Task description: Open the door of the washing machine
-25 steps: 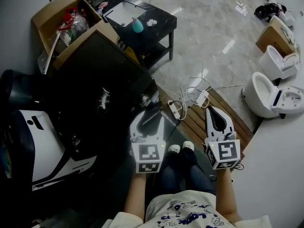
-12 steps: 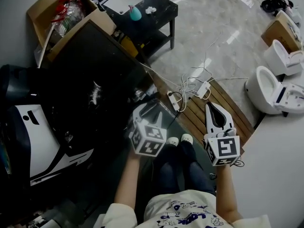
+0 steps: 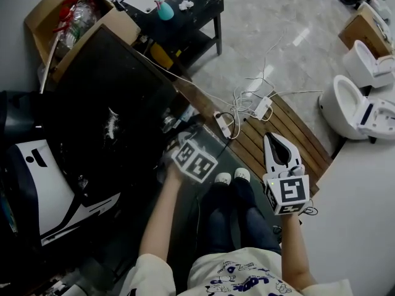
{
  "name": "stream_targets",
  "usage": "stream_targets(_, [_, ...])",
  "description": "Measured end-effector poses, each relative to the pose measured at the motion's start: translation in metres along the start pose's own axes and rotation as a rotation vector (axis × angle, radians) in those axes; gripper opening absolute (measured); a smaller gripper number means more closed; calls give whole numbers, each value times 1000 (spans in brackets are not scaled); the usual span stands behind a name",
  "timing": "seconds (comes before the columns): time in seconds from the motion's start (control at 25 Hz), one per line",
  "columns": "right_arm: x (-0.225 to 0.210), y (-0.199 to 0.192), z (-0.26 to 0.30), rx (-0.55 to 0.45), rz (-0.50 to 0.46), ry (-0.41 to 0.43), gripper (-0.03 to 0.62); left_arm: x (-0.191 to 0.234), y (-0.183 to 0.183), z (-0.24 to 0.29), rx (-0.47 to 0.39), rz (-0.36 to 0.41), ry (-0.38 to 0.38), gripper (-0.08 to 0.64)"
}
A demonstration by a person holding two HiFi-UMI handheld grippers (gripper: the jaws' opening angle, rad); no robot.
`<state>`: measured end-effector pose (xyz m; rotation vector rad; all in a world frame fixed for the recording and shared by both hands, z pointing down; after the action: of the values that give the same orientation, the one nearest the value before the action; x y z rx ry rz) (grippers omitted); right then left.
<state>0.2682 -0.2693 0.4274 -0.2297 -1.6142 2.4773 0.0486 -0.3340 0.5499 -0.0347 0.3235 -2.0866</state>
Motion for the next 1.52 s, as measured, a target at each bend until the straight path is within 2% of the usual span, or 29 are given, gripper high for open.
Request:
stream_targets(0.16, [-5, -13, -1, 22, 0, -2, 18, 6, -2, 33, 93, 56, -27, 206])
stream_targets(0.56, [-19, -41, 0, 73, 19, -19, 18, 16, 0, 99, 257, 135, -47, 206])
stream_targets(0.96, [-20, -57, 8, 114, 30, -22, 18, 22, -4, 129, 320, 180, -58, 204])
stream_targets(1.32, [-10, -65, 16, 144, 26, 2, 18, 26, -21, 150, 387, 133, -56, 202])
stream_targets(1.52, [-5, -66, 20, 150, 25, 12, 18, 27, -27, 155, 441, 179, 29, 171])
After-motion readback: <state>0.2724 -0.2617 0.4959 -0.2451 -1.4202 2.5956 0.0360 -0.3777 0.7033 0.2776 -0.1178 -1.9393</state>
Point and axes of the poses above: the fingertips, and each gripper's own axes: z forward along the fingers, x to its left, y out of its top, the point moved 7 cm from there along -z, backward along the fingers, and after that the axes turned 2 degrees about -x, right-handed, at the moved point
